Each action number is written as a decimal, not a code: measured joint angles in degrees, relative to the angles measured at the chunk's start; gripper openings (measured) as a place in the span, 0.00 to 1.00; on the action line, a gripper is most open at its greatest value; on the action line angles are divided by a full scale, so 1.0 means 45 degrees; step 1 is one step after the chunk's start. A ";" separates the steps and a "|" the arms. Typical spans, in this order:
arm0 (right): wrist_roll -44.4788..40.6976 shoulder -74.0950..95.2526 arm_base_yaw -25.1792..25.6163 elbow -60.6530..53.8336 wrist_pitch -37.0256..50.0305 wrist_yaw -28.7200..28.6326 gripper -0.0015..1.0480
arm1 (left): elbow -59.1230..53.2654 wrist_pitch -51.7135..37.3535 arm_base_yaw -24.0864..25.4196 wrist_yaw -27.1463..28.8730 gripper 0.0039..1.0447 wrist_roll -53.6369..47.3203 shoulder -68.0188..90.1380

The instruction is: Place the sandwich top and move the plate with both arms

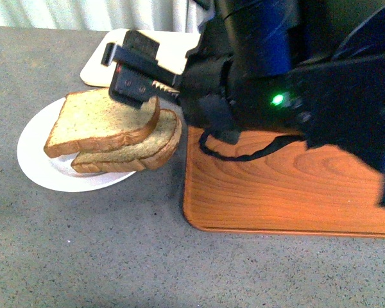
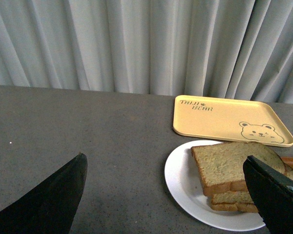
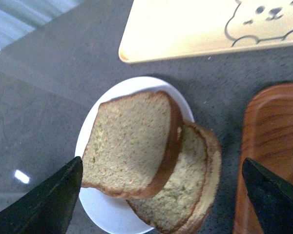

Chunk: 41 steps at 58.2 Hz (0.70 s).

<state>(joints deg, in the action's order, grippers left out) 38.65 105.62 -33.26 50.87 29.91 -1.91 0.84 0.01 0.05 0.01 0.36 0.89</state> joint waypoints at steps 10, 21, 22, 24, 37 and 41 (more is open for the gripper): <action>-0.0986 -0.1962 0.1472 -0.1190 0.0267 0.0593 0.91 | 0.0000 0.0000 0.0000 0.0000 0.92 0.0000 0.0000; -0.6533 -0.3473 0.2885 -0.3910 0.5974 0.4993 0.60 | 0.0000 0.0000 0.0000 0.0005 0.92 0.0000 0.0000; -0.6781 -0.3551 0.2934 -0.4007 0.6033 0.4969 0.59 | 0.0000 0.0000 0.0000 0.0005 0.92 0.0000 0.0000; -0.7315 -0.3847 0.3031 -0.4391 0.6173 0.4823 0.52 | 0.0000 0.0000 0.0000 -0.0010 0.92 0.0000 0.0000; -0.8281 -0.5032 0.3687 -0.6076 0.6377 0.4051 0.17 | 0.0000 0.0000 0.0000 0.0005 0.92 0.0000 0.0000; -0.8451 -0.5741 0.4007 -0.6756 0.6426 0.3672 0.02 | 0.0000 0.0000 0.0000 0.0000 0.92 0.0000 0.0000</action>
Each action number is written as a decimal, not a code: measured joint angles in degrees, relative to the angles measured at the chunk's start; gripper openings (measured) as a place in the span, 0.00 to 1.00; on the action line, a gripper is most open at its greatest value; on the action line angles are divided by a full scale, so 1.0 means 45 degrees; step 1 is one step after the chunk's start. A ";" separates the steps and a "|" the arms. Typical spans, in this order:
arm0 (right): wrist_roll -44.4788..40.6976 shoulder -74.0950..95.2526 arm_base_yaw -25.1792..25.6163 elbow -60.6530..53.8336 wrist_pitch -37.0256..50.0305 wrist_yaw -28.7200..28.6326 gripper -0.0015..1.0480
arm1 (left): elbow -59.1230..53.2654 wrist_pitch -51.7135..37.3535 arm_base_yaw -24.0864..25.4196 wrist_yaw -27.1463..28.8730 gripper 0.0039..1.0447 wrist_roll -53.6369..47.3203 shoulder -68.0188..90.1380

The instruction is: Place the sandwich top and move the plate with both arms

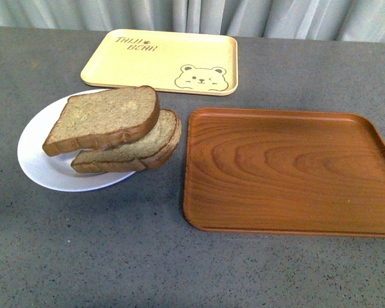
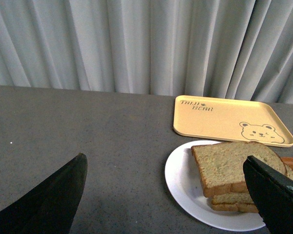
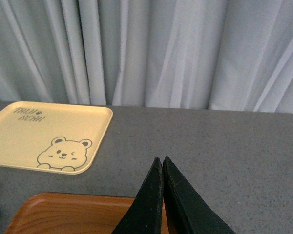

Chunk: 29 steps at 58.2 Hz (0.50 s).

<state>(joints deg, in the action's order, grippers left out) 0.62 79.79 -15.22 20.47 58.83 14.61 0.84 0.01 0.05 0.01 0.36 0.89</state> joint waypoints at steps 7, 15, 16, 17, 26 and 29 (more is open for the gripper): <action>-0.0044 -0.0627 0.0393 -0.0627 -0.0005 -0.0228 0.02 | 0.0000 0.0000 0.0000 0.0000 0.92 0.0000 0.0000; -0.0053 -0.1370 0.0695 -0.1243 -0.0107 -0.0636 0.02 | 0.0000 0.0000 0.0000 0.0000 0.92 0.0000 0.0000; -0.0058 -0.1486 0.0743 -0.1336 -0.0126 -0.0695 0.02 | 0.0000 0.0000 0.0000 0.0000 0.92 0.0000 0.0000; -0.0058 -0.1598 0.0782 -0.1413 -0.0165 -0.0763 0.02 | 0.0000 0.0000 0.0000 0.0000 0.92 0.0000 0.0000; -0.0058 -0.2608 0.1224 -0.2113 -0.0481 -0.1132 0.02 | 0.0000 0.0000 0.0000 0.0000 0.92 0.0000 0.0000; -0.0058 -0.2900 0.1331 -0.2283 -0.0597 -0.1214 0.02 | 0.0000 0.0000 0.0000 0.0000 0.92 0.0000 0.0000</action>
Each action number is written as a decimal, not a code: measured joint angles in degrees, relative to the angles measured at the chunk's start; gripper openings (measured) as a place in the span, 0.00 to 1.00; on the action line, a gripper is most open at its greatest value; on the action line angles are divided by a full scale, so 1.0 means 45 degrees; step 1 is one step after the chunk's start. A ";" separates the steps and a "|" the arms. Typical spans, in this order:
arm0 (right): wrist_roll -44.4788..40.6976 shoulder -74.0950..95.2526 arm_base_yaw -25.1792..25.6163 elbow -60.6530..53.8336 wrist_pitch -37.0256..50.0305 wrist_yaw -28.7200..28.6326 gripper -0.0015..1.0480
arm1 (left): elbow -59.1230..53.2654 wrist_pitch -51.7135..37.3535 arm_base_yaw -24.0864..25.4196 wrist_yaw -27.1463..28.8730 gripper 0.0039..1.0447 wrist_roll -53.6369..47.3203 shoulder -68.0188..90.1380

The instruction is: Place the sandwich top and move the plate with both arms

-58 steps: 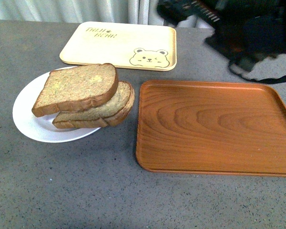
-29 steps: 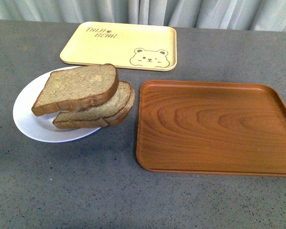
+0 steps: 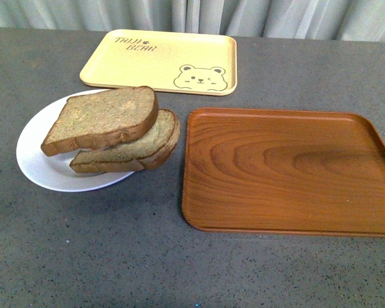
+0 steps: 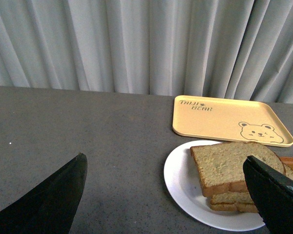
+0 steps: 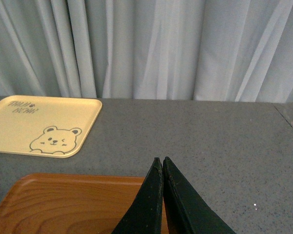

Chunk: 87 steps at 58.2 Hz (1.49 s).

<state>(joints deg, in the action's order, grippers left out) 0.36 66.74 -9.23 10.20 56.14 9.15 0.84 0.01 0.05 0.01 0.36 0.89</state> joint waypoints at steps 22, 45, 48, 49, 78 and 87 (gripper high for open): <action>0.0000 -0.1248 0.0627 -0.1277 -0.0044 -0.0627 0.02 | 0.0000 0.0000 0.0000 -0.0005 0.92 0.0000 0.0000; -0.0005 -0.3716 0.1851 -0.1821 -0.1938 -0.1938 0.02 | 0.0000 0.0000 0.0000 0.0000 0.92 0.0000 0.0000; -0.0005 -0.4036 0.1987 -0.1860 -0.2191 -0.1948 0.02 | 0.0000 0.0000 0.0000 0.0000 0.92 0.0000 0.0000; -0.0005 -0.4167 0.1996 -0.1885 -0.2288 -0.1957 0.02 | 0.0000 0.0000 0.0000 0.0000 0.92 0.0000 0.0000; -0.0005 -0.6902 0.2011 -0.1977 -0.4687 -0.2035 0.02 | 0.0000 0.0000 0.0000 0.0000 0.92 0.0000 0.0000; -0.0005 -0.7650 0.2011 -0.1982 -0.5382 -0.2030 0.02 | 0.0000 0.0000 0.0000 0.0000 0.92 0.0000 0.0000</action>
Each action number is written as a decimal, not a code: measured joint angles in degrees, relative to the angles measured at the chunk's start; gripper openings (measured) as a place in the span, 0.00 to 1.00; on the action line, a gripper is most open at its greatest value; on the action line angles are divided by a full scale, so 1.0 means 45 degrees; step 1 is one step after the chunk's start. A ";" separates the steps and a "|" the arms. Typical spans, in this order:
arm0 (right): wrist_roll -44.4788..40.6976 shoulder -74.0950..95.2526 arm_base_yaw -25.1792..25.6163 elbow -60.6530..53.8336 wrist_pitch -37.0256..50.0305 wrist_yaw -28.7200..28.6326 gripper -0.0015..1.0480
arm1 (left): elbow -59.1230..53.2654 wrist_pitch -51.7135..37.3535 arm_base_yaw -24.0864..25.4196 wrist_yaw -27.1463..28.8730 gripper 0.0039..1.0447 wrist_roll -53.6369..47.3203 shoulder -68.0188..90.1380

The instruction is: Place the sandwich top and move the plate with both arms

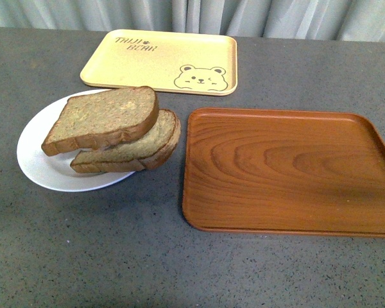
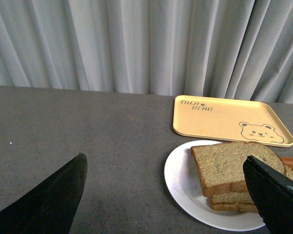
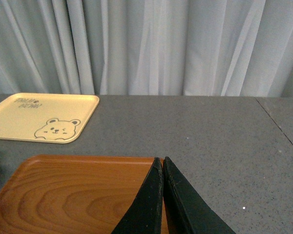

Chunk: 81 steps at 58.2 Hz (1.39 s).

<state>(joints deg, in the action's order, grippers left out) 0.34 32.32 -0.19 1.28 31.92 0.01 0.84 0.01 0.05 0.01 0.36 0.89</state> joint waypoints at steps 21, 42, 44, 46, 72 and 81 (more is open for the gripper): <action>0.0000 -0.1559 0.0000 -0.0005 -0.1462 -0.0005 0.02 | 0.0000 0.0000 0.0000 0.0000 0.92 0.0000 0.0000; 0.0000 -0.2832 0.0000 -0.0010 -0.2710 0.0000 0.02 | 0.0000 0.0000 0.0000 0.0000 0.92 0.0000 0.0000; 0.0000 -0.2958 0.0000 -0.0010 -0.2822 0.0000 0.02 | 0.0000 0.0000 0.0000 0.0000 0.92 0.0000 0.0000; 0.0000 -0.3079 0.0000 -0.0010 -0.2948 -0.0005 0.02 | 0.0000 0.0000 0.0000 0.0000 0.92 0.0000 0.0000; 0.0000 -0.4163 0.0000 -0.0010 -0.4046 0.0000 0.02 | 0.1307 0.3225 0.1486 -0.4818 0.92 0.1428 0.1982; 0.0000 -0.4469 0.0010 -0.0010 -0.4362 -0.0010 0.02 | 0.1841 0.4770 0.2239 -0.9219 0.92 0.3094 0.4648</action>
<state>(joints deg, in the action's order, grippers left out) 0.34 12.21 -0.14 1.23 12.29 -0.03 9.13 21.47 10.13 -41.47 14.28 21.80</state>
